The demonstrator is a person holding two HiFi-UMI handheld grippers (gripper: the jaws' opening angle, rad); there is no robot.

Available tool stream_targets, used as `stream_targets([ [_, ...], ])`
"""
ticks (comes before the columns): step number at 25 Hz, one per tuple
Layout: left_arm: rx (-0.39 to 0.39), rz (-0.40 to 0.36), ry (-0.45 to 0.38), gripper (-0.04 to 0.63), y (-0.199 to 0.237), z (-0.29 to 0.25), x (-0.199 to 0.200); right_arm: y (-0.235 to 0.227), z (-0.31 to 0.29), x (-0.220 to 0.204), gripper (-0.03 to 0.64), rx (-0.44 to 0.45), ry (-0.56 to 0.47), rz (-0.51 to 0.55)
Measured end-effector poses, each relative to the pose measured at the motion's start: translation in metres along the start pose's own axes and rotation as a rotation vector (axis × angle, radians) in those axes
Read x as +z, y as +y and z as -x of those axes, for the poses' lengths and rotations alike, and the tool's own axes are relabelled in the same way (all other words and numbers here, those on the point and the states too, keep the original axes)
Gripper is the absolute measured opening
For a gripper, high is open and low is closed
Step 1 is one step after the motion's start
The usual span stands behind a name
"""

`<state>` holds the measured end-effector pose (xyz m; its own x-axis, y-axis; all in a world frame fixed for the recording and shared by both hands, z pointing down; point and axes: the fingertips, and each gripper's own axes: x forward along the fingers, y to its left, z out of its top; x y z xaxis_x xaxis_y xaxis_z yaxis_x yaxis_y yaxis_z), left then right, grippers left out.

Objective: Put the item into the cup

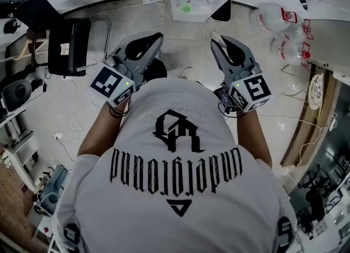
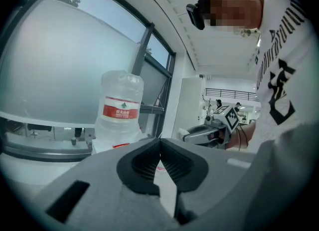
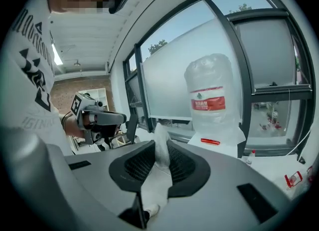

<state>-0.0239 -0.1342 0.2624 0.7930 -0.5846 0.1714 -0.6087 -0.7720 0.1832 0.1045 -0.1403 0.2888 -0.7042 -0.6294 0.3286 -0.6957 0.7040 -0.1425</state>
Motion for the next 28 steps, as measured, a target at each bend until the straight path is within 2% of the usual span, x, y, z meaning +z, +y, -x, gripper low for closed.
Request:
stream_targets([
  [8,-0.071,0.003,0.04,0.015,0.04,-0.016,-0.009,-0.012,-0.046,-0.009,0.074,-0.036,0.05,-0.059],
  [16,-0.11,0.012,0.065,0.014,0.079,-0.034,-0.024,-0.03,-0.096,-0.048,0.074,-0.047,0.141,-0.066],
  [28,-0.146,0.035,0.132,0.015,0.113,-0.053,-0.086,-0.053,-0.142,-0.115,0.074,-0.076,0.232,-0.084],
])
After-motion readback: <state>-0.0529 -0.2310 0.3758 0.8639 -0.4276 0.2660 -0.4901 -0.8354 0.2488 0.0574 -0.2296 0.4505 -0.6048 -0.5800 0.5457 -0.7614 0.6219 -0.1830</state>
